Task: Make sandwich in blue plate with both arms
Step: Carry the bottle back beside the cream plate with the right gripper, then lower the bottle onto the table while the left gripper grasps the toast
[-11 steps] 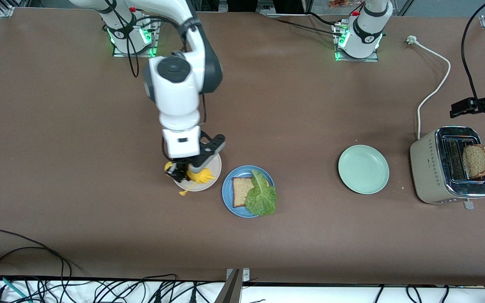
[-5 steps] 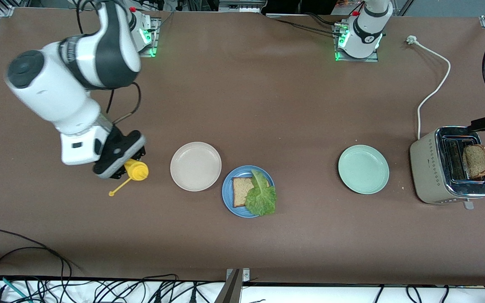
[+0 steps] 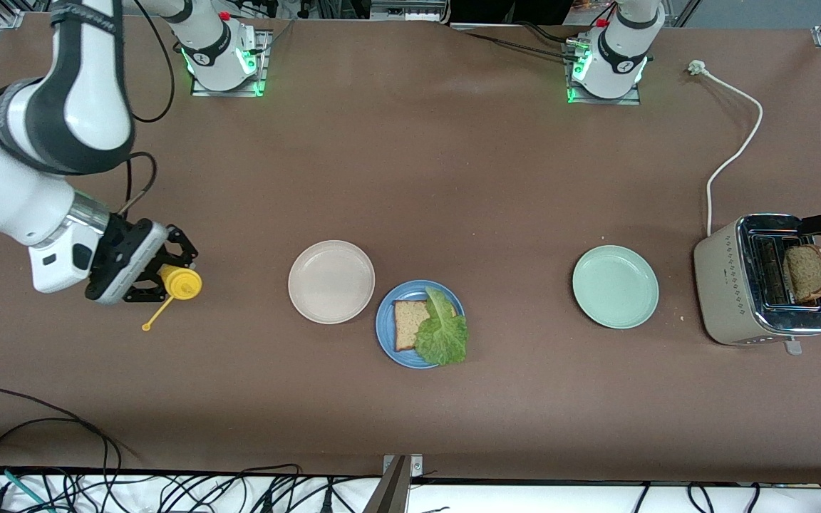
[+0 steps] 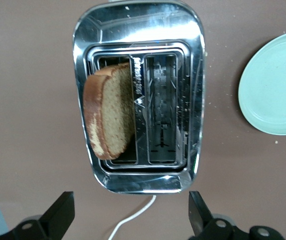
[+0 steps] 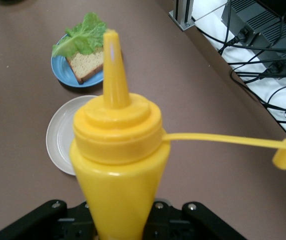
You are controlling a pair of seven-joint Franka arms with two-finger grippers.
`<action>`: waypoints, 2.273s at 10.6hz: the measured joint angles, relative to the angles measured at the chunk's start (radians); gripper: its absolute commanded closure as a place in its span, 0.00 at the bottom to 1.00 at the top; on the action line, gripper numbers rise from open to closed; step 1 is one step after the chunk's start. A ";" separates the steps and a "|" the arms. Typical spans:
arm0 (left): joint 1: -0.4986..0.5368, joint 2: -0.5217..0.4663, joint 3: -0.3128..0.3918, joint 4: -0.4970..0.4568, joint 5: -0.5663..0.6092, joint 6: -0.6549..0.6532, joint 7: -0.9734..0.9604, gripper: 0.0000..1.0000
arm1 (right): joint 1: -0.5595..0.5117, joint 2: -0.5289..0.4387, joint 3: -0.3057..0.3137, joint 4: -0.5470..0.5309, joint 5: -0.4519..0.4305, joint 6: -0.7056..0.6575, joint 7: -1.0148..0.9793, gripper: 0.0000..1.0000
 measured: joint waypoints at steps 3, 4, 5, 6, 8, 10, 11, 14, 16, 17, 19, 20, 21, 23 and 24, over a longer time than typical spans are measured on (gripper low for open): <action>0.050 0.038 0.000 0.004 0.000 0.068 0.076 0.00 | -0.093 0.003 0.003 -0.102 0.151 -0.048 -0.211 1.00; 0.062 0.049 0.000 0.005 0.000 0.080 0.085 0.00 | -0.119 0.009 0.007 -0.140 0.210 -0.062 -0.289 1.00; 0.069 0.057 0.000 0.006 0.000 0.089 0.088 0.00 | -0.143 0.024 0.011 -0.171 0.260 -0.072 -0.371 1.00; 0.072 0.062 0.000 0.007 0.000 0.091 0.088 0.00 | -0.168 0.046 0.015 -0.190 0.306 -0.088 -0.449 1.00; 0.072 0.065 -0.003 0.011 0.000 0.096 0.088 0.00 | -0.223 0.112 0.022 -0.203 0.402 -0.155 -0.626 1.00; 0.073 0.078 -0.003 0.011 0.000 0.128 0.088 0.00 | -0.261 0.191 0.027 -0.204 0.506 -0.218 -0.773 1.00; 0.075 0.092 -0.002 0.011 0.000 0.149 0.088 0.00 | -0.274 0.232 0.029 -0.205 0.561 -0.258 -0.835 1.00; 0.076 0.134 -0.003 0.014 0.000 0.191 0.088 0.03 | -0.303 0.344 0.040 -0.204 0.703 -0.357 -0.959 1.00; 0.077 0.138 -0.003 0.020 0.000 0.192 0.088 0.26 | -0.359 0.389 0.104 -0.191 0.742 -0.370 -1.006 1.00; 0.077 0.139 -0.003 0.023 0.000 0.192 0.088 0.43 | -0.411 0.399 0.160 -0.178 0.743 -0.371 -1.019 1.00; 0.077 0.139 -0.003 0.026 0.000 0.192 0.088 0.55 | -0.489 0.414 0.233 -0.160 0.743 -0.375 -1.045 1.00; 0.077 0.139 -0.003 0.026 0.000 0.192 0.088 0.58 | -0.502 0.421 0.241 -0.155 0.743 -0.380 -1.050 1.00; 0.077 0.139 -0.004 0.027 0.000 0.191 0.088 0.67 | -0.503 0.425 0.242 -0.149 0.743 -0.383 -1.051 0.93; 0.077 0.139 -0.005 0.027 0.000 0.191 0.088 0.97 | -0.503 0.426 0.245 -0.142 0.743 -0.384 -1.051 0.77; 0.077 0.139 -0.006 0.028 0.000 0.191 0.088 1.00 | -0.503 0.427 0.246 -0.142 0.743 -0.384 -1.051 0.74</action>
